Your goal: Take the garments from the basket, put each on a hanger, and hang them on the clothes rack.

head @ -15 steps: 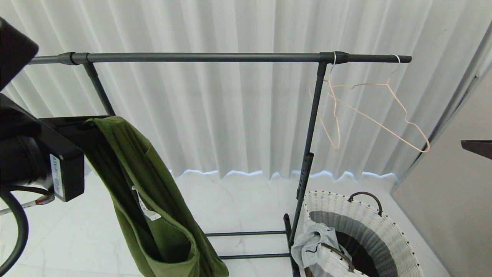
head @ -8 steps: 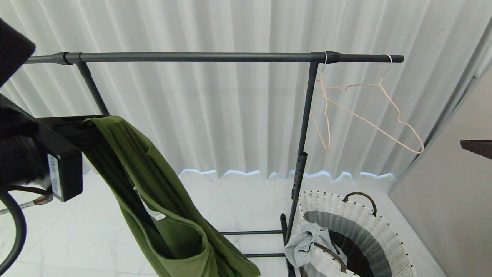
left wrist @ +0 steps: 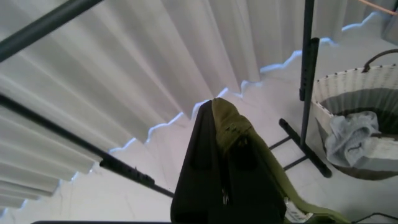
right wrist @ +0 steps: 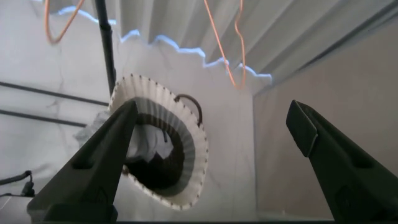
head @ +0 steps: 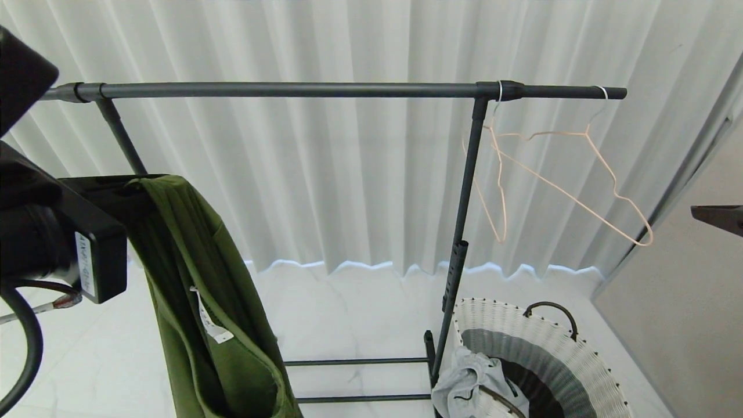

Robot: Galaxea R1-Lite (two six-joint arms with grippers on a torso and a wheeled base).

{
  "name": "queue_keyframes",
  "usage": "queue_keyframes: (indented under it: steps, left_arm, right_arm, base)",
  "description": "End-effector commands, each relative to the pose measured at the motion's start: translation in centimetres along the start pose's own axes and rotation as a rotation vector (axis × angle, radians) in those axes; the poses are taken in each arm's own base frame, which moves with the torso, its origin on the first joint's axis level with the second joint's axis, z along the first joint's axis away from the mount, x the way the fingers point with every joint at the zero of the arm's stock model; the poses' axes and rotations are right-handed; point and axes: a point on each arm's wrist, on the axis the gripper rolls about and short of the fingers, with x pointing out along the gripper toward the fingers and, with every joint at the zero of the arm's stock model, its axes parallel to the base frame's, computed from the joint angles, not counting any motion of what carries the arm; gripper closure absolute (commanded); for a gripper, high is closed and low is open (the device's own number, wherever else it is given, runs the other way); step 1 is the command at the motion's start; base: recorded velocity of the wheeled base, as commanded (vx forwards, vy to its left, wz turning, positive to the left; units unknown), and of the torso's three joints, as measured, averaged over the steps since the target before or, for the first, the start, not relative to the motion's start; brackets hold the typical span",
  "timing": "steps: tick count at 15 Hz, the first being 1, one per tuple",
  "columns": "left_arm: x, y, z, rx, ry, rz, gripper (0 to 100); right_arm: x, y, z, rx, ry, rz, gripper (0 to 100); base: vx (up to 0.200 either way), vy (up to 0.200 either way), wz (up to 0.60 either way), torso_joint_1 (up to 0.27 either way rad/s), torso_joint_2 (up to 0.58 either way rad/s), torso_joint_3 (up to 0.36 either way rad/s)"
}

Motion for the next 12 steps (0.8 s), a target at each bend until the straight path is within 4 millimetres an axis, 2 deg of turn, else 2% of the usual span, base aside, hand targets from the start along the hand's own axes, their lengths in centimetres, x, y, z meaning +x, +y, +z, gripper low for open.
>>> queue_keyframes:
  steps: [1,6,11,12]
  left_arm:
    - [0.1,-0.1,0.0,0.001,0.003,-0.001,100]
    - [0.2,-0.1,0.0,0.002,0.007,-0.003,100]
    - [0.5,-0.2,-0.1,0.005,0.015,-0.006,100]
    - [0.6,-0.3,-0.2,0.006,0.019,-0.009,100]
  right_arm:
    - [0.3,0.1,0.0,-0.002,0.011,0.001,0]
    - [1.4,-0.3,-0.2,0.007,0.047,-0.02,0]
    - [3.9,-0.8,-0.7,0.018,0.124,-0.032,0]
    - [5.3,-1.3,-1.0,0.031,0.157,-0.032,0]
  base:
    - [0.2,0.0,0.0,0.012,0.0,0.002]
    - [0.2,0.0,0.0,0.002,0.0,0.001]
    - [0.0,0.0,0.0,0.0,0.0,0.0]
    - [0.0,0.0,0.0,0.0,0.0,0.0]
